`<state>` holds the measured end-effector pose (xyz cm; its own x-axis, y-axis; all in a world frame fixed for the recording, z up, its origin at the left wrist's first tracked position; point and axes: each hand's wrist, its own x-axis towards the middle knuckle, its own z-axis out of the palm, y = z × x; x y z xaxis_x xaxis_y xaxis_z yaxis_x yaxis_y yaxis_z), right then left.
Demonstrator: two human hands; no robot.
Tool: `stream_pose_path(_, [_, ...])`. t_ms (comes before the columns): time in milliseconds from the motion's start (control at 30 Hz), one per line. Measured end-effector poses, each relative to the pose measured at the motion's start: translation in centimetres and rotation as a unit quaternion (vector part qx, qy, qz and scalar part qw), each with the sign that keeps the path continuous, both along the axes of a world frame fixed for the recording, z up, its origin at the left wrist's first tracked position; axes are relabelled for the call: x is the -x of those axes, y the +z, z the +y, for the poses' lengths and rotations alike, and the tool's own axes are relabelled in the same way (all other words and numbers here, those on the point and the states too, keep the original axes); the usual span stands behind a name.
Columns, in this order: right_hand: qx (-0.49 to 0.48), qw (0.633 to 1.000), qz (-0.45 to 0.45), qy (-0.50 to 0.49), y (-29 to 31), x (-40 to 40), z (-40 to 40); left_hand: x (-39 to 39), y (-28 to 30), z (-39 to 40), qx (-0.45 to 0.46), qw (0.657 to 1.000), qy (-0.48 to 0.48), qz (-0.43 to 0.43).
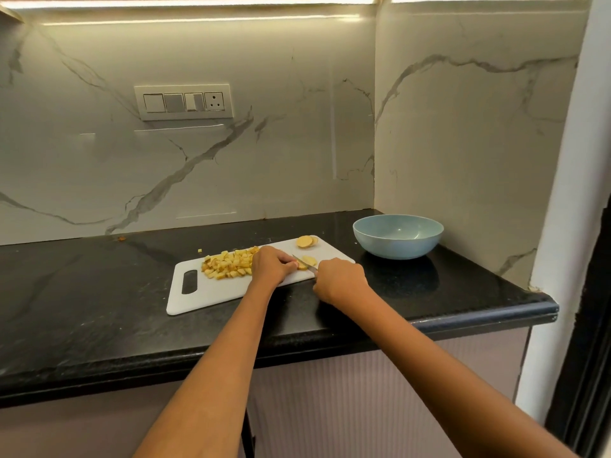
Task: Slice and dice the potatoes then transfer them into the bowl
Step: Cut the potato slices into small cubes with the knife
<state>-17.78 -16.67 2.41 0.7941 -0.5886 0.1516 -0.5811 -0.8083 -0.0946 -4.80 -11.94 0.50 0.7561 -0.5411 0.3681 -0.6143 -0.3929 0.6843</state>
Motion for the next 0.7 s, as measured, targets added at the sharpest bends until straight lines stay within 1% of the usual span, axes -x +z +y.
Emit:
stream_pose_path(133, [0.072,0.997,-0.006,-0.007,-0.7,0.7,0.5,0.1,-0.3,0.0,0.015,1.000,-0.007,-0.015])
stream_pose_path(233, [0.086,0.996,-0.017,-0.009,-0.7,-0.2,0.5,0.1,-0.5,0.0,0.015,1.000,-0.002,-0.015])
stream_pose_path(333, [0.070,0.997,-0.025,-0.011,-0.6,-0.2,0.3,0.2,-0.5,0.4,0.015,1.000,-0.019,-0.006])
stream_pose_path(400, [0.037,0.998,-0.048,-0.020,-0.7,0.4,0.1,0.0,-0.6,0.6,0.014,1.000,-0.027,-0.003])
stream_pose_path(500, [-0.015,0.996,-0.081,-0.024,-0.4,1.1,0.0,-0.2,-0.6,0.4,0.033,0.999,-0.006,0.008])
stream_pose_path(700, [-0.013,0.998,-0.059,-0.014,-0.4,0.5,0.5,-0.1,-0.7,0.3,0.064,0.998,-0.001,0.017])
